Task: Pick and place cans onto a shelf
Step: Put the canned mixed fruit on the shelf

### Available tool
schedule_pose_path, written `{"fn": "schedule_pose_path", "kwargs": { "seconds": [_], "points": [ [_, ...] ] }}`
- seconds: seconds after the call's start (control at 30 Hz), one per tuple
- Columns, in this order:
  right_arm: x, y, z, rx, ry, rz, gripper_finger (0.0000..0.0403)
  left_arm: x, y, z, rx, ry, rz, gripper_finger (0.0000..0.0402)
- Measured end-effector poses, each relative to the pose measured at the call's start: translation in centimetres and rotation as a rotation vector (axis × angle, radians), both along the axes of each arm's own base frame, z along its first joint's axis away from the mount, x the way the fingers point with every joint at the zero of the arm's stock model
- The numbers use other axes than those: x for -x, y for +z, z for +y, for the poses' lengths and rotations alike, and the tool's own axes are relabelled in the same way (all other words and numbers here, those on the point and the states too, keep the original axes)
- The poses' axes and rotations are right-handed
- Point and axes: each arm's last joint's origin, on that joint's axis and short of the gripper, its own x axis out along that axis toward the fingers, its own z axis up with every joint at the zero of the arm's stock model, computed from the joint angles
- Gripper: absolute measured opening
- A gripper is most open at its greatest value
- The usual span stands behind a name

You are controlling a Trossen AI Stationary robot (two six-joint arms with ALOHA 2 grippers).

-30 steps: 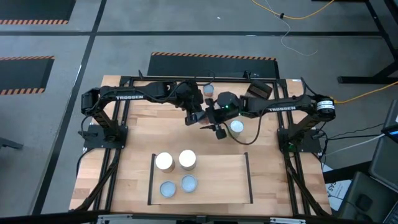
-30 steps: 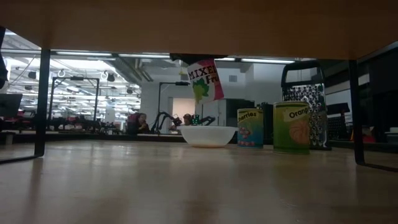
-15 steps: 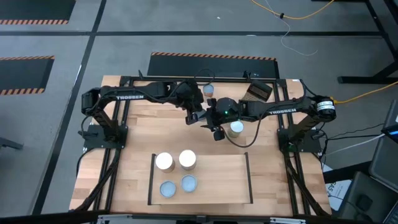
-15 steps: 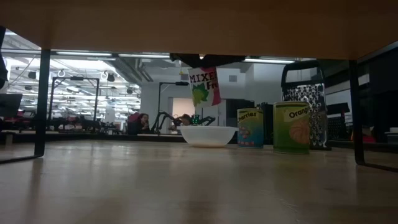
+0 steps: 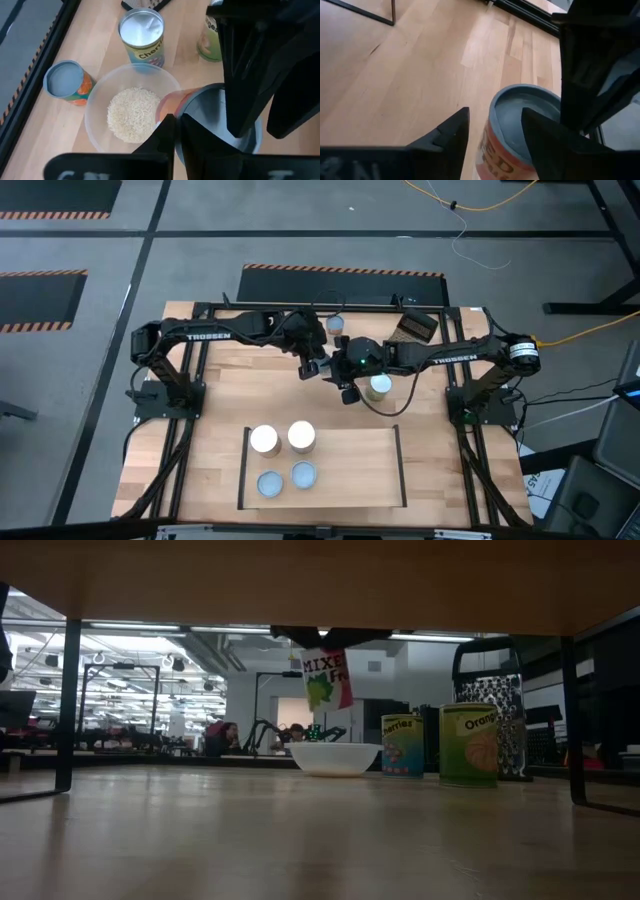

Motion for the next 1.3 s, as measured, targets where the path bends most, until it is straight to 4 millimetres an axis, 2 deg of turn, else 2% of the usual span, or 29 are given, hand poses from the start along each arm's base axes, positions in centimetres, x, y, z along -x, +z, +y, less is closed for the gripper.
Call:
{"fn": "schedule_pose_path", "kwargs": {
  "seconds": [0.2,0.77,1.3],
  "points": [
    [-0.1,0.9,0.6,0.051,-0.047,0.031,0.0184,0.0,0.0,0.0,0.001,-0.001,0.000,0.0009],
    [-0.3,0.0,0.6,0.056,-0.046,0.084,0.0181,0.0,0.0,0.0,-0.003,0.005,0.002,0.0009],
    [-0.6,-0.6,0.4,0.099,-0.096,0.101,0.0076,0.0,0.0,0.0,-0.006,0.009,-0.002,0.0009]
  ]
}}
